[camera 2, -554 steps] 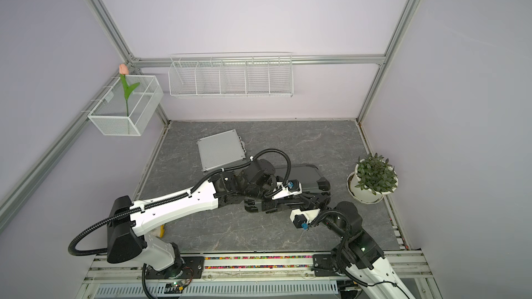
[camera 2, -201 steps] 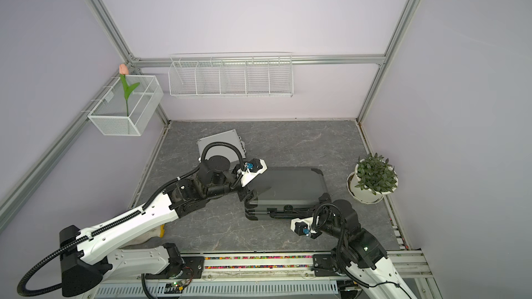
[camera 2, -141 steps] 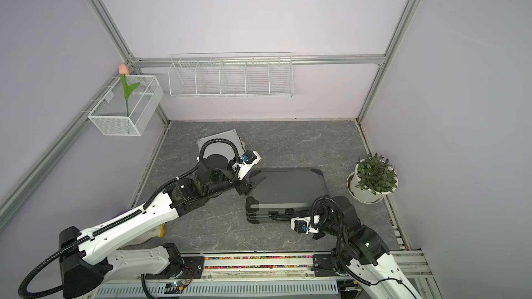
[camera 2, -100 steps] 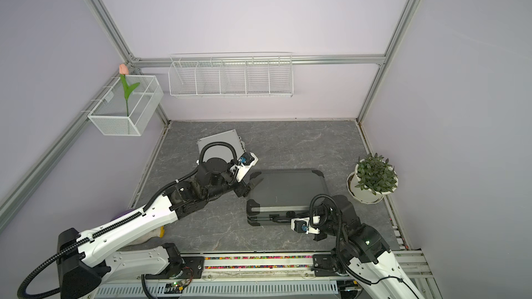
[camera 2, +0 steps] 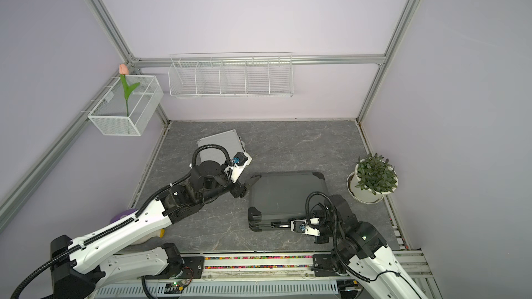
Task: Open the poker set cases
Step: Place the poker set case at the center of the board.
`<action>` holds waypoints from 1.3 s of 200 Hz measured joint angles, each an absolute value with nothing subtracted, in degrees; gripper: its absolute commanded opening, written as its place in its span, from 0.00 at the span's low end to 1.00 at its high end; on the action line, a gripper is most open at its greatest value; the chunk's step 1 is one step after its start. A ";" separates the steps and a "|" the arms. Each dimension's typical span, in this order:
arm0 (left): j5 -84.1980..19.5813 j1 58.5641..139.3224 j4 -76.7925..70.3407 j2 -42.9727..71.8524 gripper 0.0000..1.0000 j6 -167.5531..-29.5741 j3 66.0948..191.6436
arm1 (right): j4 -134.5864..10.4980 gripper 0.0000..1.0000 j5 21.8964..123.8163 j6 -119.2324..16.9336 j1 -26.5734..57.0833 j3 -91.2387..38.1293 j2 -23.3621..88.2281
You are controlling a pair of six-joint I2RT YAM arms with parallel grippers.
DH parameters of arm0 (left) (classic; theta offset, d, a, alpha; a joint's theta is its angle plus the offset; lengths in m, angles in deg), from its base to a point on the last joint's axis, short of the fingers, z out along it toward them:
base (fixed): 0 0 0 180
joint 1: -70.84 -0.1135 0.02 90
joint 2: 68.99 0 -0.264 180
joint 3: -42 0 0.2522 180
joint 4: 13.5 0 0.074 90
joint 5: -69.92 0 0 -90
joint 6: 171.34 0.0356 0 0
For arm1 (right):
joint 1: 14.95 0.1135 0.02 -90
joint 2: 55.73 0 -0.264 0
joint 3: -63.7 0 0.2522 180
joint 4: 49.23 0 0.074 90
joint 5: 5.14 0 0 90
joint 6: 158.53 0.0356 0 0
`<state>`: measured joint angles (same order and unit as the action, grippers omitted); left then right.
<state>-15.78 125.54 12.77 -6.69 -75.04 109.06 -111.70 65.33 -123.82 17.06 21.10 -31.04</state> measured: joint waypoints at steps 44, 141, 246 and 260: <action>-14.36 125.54 13.51 -8.24 0.75 -76.61 107.93 | -112.16 0.07 65.72 -122.20 17.24 20.92 -29.75; -12.35 125.52 15.39 -9.72 0.76 -78.69 106.75 | -112.45 0.12 65.76 -119.67 17.59 19.96 -25.43; -10.67 125.52 12.99 -9.59 0.77 -81.14 101.28 | -111.31 0.25 68.95 -114.07 17.89 20.11 -24.64; -10.67 125.54 12.73 -8.92 0.77 -81.38 101.22 | -111.42 0.30 68.93 -112.39 17.89 20.22 -24.64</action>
